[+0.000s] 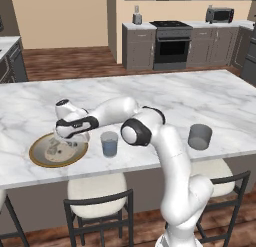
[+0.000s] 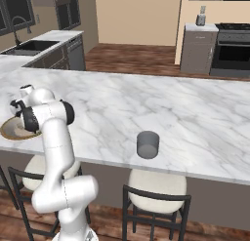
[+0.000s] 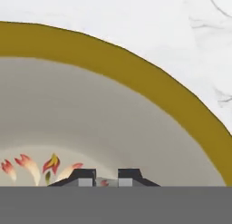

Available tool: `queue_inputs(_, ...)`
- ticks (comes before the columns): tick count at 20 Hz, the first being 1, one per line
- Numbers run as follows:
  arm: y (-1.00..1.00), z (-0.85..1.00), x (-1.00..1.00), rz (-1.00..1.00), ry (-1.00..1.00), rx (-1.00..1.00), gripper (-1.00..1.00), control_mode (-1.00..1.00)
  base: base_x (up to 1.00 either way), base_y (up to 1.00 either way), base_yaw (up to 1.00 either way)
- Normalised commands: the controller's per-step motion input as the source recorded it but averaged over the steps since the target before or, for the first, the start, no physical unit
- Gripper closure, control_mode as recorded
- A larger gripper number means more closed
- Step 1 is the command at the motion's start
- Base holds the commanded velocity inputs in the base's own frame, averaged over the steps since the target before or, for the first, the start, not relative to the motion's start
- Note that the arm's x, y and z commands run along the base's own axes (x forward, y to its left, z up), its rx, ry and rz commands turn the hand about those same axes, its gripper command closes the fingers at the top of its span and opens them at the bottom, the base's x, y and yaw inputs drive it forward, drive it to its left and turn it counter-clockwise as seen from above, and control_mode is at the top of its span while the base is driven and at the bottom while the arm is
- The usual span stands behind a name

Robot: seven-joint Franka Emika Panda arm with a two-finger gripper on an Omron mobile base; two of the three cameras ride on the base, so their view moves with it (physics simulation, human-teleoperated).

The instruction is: There are four ice cubes in the ice bowl. Place two ice cubes in each glass of water.

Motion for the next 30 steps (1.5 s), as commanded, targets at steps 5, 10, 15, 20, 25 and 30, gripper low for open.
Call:
queue_inputs(5, -0.02, 0.42, -0.19, -0.30, -0.42, 0.00, 1.00, -1.00, 0.00, 0.00, 0.00)
queue_inputs(10, 0.02, 1.00, -0.02, -0.07, -0.24, 0.00, 1.00, -1.00, 0.00, 0.00, 0.00)
queue_inputs(15, -0.43, 1.00, -0.25, 0.01, 0.00, 0.03, 1.00, -1.00, 0.00, 0.00, 0.00)
queue_inputs(20, -0.83, 0.89, -0.54, 0.07, 0.11, 0.09, 1.00, -1.00, 0.00, 0.00, 0.00)
queue_inputs(25, -1.00, 0.29, -0.26, 0.11, 0.08, 0.10, 1.00, -1.00, 0.00, 0.00, 0.00)
queue_inputs(30, -0.87, -0.13, 0.25, 0.18, 0.09, 0.12, 1.00, -1.00, 0.00, 0.00, 0.00)
